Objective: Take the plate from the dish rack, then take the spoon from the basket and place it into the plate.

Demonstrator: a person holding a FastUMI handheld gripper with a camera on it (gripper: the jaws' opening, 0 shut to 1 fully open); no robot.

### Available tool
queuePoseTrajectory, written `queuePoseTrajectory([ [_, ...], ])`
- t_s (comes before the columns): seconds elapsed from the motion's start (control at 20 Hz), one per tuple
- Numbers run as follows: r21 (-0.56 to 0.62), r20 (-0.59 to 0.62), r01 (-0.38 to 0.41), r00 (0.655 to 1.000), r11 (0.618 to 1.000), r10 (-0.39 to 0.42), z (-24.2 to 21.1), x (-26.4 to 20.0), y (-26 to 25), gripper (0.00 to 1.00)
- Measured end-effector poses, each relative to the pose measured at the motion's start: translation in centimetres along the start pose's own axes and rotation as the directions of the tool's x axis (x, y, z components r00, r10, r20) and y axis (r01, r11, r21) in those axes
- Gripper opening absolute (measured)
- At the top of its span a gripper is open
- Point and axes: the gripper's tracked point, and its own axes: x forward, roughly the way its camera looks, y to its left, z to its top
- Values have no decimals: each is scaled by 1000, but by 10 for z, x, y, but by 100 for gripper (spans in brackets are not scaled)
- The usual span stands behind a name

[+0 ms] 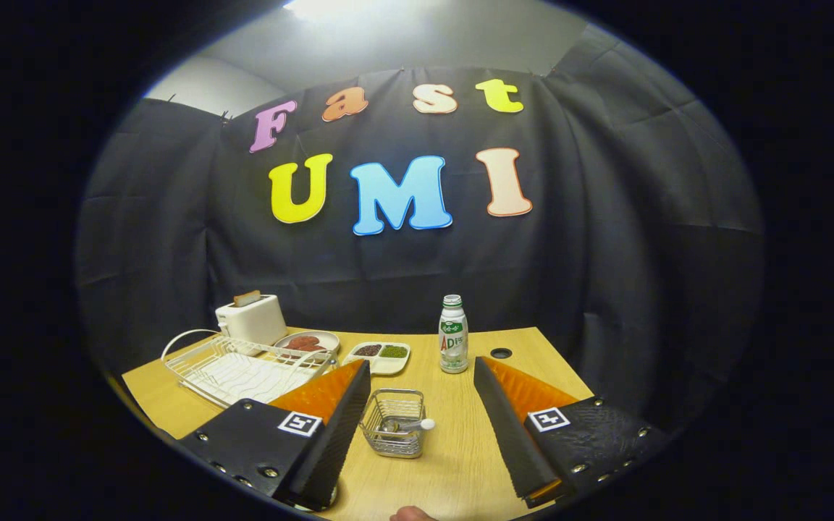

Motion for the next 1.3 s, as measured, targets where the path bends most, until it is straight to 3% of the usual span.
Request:
queuePoseTrajectory([
  [0.35,2,-18,-29,999,1000,29,-53,42,1,86],
  [0.45,6,0,-16,1000,1000,16,-59,43,0,74],
  [0.5,4,13,26,1000,1000,-26,-61,49,-9,65],
  [0.6,33,4,12,1000,999,-13,-70,52,2,36],
  [0.65,37,-25,14,1000,999,-13,-77,50,5,36],
  [0.7,40,-22,9,1000,999,-8,-78,54,4,25],
  [0.85,41,-1,-36,999,998,36,-70,56,14,27],
  [0.9,32,5,-10,1000,999,9,-67,51,6,27],
  [1.0,56,-14,-24,1000,998,24,-76,59,14,7],
  [1.15,72,-21,-24,999,997,26,-77,59,13,7],
  [1.2,79,-17,-42,999,996,44,-75,57,15,1],
  [1.3,53,-32,-43,999,998,44,-74,57,18,1],
])
